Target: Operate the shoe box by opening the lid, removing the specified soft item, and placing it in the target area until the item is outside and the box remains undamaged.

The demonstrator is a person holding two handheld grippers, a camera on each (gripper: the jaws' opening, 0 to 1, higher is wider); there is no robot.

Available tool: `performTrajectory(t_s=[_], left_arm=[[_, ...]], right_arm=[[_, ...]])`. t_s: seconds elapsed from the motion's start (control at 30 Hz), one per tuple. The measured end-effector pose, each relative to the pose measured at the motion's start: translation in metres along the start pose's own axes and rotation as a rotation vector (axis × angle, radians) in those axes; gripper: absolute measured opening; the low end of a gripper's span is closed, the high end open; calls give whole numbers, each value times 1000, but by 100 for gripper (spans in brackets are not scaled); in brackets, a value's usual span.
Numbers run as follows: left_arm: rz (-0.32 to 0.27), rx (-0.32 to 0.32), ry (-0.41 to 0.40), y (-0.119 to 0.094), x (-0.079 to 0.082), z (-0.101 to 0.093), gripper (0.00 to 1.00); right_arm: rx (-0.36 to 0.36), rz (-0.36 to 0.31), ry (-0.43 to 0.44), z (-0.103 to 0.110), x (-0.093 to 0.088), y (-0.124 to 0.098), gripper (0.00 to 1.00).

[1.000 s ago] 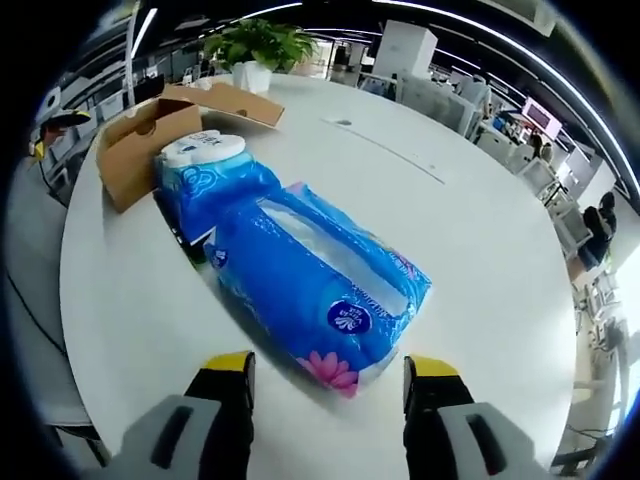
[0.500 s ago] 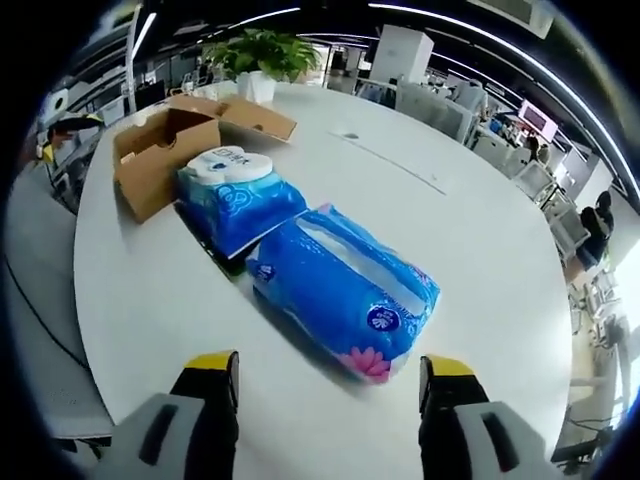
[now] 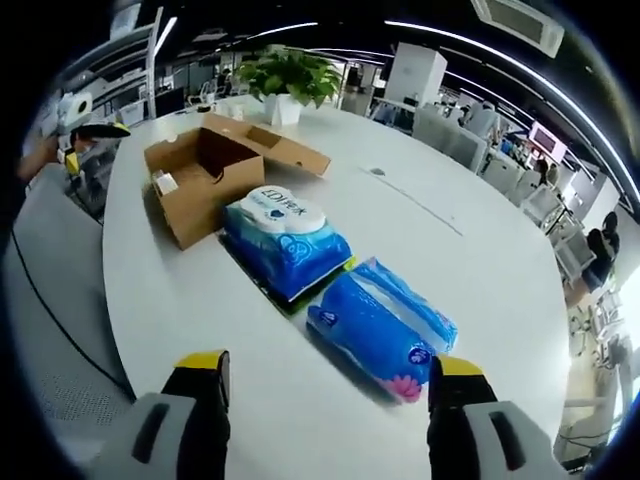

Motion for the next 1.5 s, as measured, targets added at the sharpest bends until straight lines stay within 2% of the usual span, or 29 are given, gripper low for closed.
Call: performTrajectory(t_s=[0.23,0.43,0.67,0.73,1.17,1.5], left_arm=[[-1,4,-8,-3,-1,-2,96],[-5,8,-19,-4,-1,-4,97],[-8,17,-32,-8,-3,-5,99],[-6,17,-36,-9,-5,-6,99],[-2,19,-45,-12,-9,-11,99],[0,25,-41,-14,-14,-13,99]], right_arm=[[32,-5,-37,21,20,-4,85],[76,-48,-73,39,45,-8,86],[183,-60,-100,59,75,-5,88],[200,-66,-137,64,86,-3,89],[262,-22,-266,76,119,12,90],[297,9,-392,82,152,21,90]])
Point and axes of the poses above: the point that each gripper's makers call its tool centre point, and the gripper's own axes: y roughly forward along the fingers, z roughly to its left, x roughly out of its top, the point moved 8 cm from there along -y, roughly backward along the fingers, and after that the axes turned 15 degrees about x, right-handed, at the moved point
